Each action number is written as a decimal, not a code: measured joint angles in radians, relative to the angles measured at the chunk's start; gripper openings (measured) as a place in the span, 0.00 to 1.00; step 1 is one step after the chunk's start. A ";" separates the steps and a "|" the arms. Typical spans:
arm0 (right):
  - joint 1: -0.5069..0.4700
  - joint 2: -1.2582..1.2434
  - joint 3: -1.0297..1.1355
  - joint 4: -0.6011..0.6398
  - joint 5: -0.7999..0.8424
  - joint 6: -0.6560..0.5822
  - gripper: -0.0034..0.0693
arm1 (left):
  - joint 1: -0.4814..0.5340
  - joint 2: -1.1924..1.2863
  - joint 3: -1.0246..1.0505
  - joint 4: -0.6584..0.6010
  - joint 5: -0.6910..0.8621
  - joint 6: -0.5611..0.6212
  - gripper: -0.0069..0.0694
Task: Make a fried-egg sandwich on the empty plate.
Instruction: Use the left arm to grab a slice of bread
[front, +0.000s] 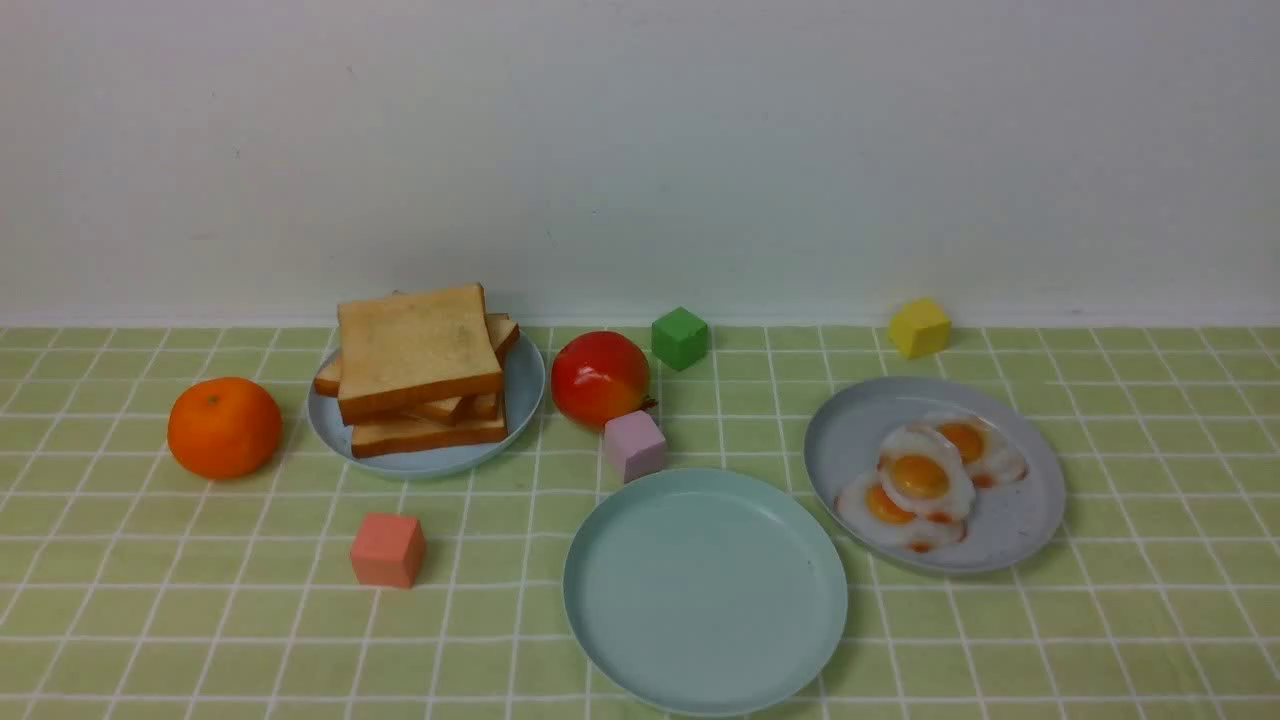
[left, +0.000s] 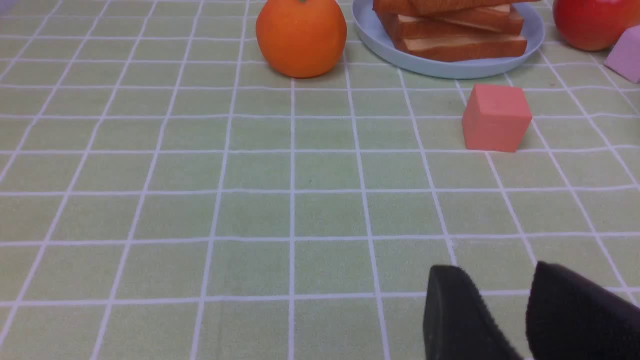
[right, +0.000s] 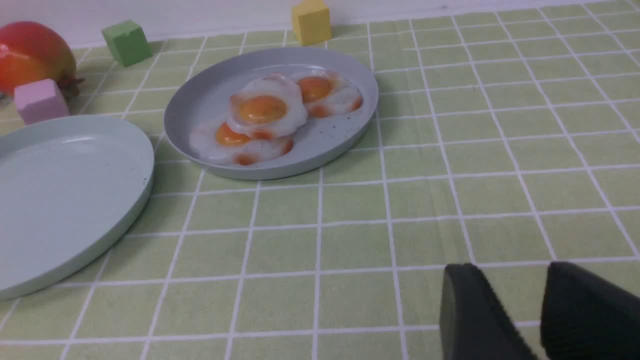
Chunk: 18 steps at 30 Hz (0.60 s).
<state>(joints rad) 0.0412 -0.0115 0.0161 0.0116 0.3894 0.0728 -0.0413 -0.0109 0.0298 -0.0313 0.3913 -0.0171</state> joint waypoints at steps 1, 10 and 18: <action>0.000 0.000 0.000 0.000 0.000 0.000 0.38 | 0.000 0.000 0.000 0.000 0.000 0.000 0.40; 0.000 0.000 0.000 0.000 0.000 0.000 0.38 | 0.000 0.000 0.000 0.000 0.000 0.000 0.40; 0.000 0.000 0.000 0.000 0.000 0.000 0.38 | 0.000 0.000 0.000 0.000 0.000 0.000 0.40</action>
<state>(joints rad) 0.0412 -0.0115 0.0161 0.0116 0.3894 0.0728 -0.0413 -0.0109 0.0298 -0.0313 0.3913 -0.0171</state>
